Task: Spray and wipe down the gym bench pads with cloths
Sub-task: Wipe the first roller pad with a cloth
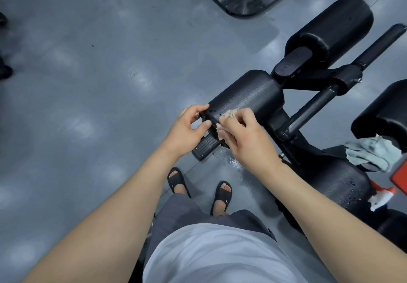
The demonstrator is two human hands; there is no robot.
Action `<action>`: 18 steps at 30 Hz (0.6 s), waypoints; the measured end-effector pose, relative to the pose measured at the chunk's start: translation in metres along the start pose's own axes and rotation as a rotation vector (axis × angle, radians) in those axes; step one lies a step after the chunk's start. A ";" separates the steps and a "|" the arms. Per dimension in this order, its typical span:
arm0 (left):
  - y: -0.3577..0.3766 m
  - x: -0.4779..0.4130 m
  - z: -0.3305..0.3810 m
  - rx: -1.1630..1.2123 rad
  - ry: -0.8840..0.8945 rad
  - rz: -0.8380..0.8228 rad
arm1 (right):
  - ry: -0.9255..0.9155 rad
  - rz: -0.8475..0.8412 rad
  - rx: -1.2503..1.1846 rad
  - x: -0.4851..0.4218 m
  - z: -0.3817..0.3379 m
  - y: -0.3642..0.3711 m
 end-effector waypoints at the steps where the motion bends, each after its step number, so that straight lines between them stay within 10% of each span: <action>1: 0.001 0.001 -0.001 0.009 -0.005 0.000 | 0.010 0.017 0.031 -0.005 -0.001 0.000; 18: 0.004 0.000 0.002 -0.022 0.048 -0.036 | 0.111 0.173 0.243 -0.007 -0.003 0.006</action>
Point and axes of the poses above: each hand's wrist, its own x-axis away from the middle knuckle, its own y-axis out of the palm, z = x × y, the point moved 5 cm from there along -x, towards the middle knuckle, and after that the axes turned 6 degrees about x, right-handed, at the moved point
